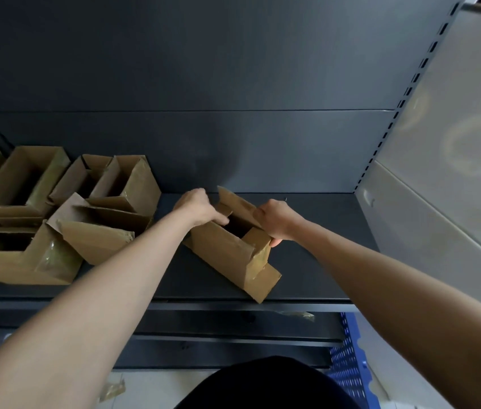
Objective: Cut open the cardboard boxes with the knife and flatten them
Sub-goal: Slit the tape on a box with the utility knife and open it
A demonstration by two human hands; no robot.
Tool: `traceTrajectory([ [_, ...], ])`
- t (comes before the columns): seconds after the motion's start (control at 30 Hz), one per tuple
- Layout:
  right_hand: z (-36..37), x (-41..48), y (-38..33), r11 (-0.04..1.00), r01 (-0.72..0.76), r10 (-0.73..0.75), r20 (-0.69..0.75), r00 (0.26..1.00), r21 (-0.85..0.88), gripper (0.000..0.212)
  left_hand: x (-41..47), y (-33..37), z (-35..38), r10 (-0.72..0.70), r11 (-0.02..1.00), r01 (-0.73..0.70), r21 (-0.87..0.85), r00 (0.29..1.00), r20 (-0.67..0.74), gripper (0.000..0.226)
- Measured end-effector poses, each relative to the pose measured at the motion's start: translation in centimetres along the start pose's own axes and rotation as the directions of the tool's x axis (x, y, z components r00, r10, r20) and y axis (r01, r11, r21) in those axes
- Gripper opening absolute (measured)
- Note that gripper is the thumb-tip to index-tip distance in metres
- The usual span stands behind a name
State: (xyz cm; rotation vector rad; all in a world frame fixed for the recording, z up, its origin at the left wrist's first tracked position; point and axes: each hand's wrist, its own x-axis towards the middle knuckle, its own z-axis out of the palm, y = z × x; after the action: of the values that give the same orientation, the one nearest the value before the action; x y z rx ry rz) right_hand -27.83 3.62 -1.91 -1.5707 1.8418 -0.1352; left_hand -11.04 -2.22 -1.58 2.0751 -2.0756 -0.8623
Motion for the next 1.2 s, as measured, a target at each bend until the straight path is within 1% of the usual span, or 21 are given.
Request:
traceTrajectory([
  [0.03,0.1,0.0,-0.3,1.0,-0.01,0.01,0.006,1.0,0.011,0.027,-0.1,0.0,0.1,-0.013,0.997,0.01,0.082,0.999,0.038,0.08],
  [0.07,0.1,0.1,-0.5,1.0,-0.024,0.024,0.011,1.0,0.02,0.025,-0.2,0.0,0.2,-0.011,0.989,0.003,0.148,0.999,0.048,0.081],
  [0.1,0.3,0.1,-0.7,0.998,-0.048,0.047,0.02,0.999,0.038,0.026,-0.3,0.1,0.2,0.011,0.98,-0.019,0.199,0.999,0.042,0.07],
  [0.13,0.4,0.2,-0.8,0.995,-0.077,0.076,0.023,0.997,0.064,0.026,-0.5,0.2,0.2,0.043,0.973,-0.048,0.227,0.999,0.028,0.053],
  [0.17,0.6,0.1,-0.9,0.99,-0.106,0.105,0.015,0.994,0.091,0.028,-0.7,0.3,0.1,0.072,0.971,-0.071,0.229,0.997,0.004,0.034],
  [0.2,0.7,0.1,-1.0,0.985,-0.135,0.136,0.0,0.991,0.108,0.034,-0.9,0.5,0.0,0.092,0.975,-0.085,0.206,0.996,-0.023,0.024],
  [0.27,0.9,0.4,-1.0,0.979,-0.18,0.186,-0.056,0.981,0.094,0.05,-1.2,0.7,-0.2,0.111,0.985,-0.1,0.138,0.991,-0.075,0.019],
  [0.33,1.0,0.5,-1.2,0.968,-0.235,0.244,-0.116,0.963,0.088,0.057,-1.7,0.8,-0.2,0.111,0.99,-0.096,0.108,0.984,-0.138,0.015],
  [0.4,1.1,0.6,-1.3,0.961,-0.27,0.277,-0.155,0.948,0.062,0.057,-2.0,0.6,0.1,0.124,0.989,-0.106,0.101,0.974,-0.191,0.015],
  [0.53,1.2,0.3,-1.5,0.957,-0.289,0.279,-0.177,0.944,-0.033,0.054,-2.4,0.2,0.6,0.154,0.984,-0.122,0.13,0.949,-0.275,0.019],
  [0.6,0.9,0.2,-1.6,0.957,-0.288,0.285,-0.121,0.951,-0.01,0.049,-2.6,0.0,1.0,0.158,0.984,-0.122,0.13,0.934,-0.32,0.02],
  [0.7,-0.2,-0.1,-2.2,0.93,-0.32,0.306,0.1,0.947,0.182,0.047,-2.7,-0.5,1.1,0.134,0.991,-0.128,0.041,0.91,-0.392,0.019],
  [0.77,-1.2,-0.5,-2.5,0.904,-0.317,0.259,0.221,0.94,0.287,0.045,-2.2,-1.0,0.6,0.047,0.988,-0.109,-0.113,0.893,-0.448,0.019],
  [0.8,-1.7,-0.7,-2.6,0.898,-0.29,0.216,0.241,0.946,0.33,0.045,-1.8,-1.3,0.3,-0.034,0.968,-0.086,-0.237,0.888,-0.459,0.02],
  [0.83,-2.0,-0.8,-2.5,0.895,-0.251,0.167,0.245,0.955,0.37,0.046,-1.5,-1.5,0.0,-0.13,0.926,-0.051,-0.374,0.887,-0.442,0.021],
  [0.9,-2.3,-1.0,-2.4,0.893,-0.178,0.086,0.232,0.969,0.413,0.053,-1.1,-1.7,-0.3,-0.299,0.803,0.043,-0.594,0.892,-0.34,0.025],
  [0.97,-2.4,-1.1,-2.4,0.893,-0.124,0.024,0.23,0.973,0.432,0.065,-1.3,-1.7,-0.2,-0.403,0.703,0.131,-0.699,0.883,-0.24,0.035],
  [1.0,-2.5,-1.1,-2.6,0.898,-0.096,-0.007,0.232,0.973,0.429,0.071,-1.4,-1.7,-0.2,-0.439,0.666,0.152,-0.73,0.871,-0.22,0.039],
  [1.07,-2.8,-1.1,-2.7,0.918,-0.039,-0.052,0.216,0.975,0.395,0.08,-1.7,-1.6,-0.3,-0.484,0.582,0.156,-0.798,0.855,-0.186,0.047],
  [1.1,-3.0,-1.0,-2.7,0.929,-0.014,-0.062,0.193,0.979,0.37,0.082,-1.7,-1.6,-0.4,-0.486,0.511,0.146,-0.847,0.862,-0.144,0.052],
  [1.2,-3.1,-0.9,-2.5,0.945,0.028,-0.07,0.117,0.991,0.326,0.081,-1.6,-1.1,-1.2,-0.422,0.211,0.203,-0.956,0.901,0.098,0.075],
])
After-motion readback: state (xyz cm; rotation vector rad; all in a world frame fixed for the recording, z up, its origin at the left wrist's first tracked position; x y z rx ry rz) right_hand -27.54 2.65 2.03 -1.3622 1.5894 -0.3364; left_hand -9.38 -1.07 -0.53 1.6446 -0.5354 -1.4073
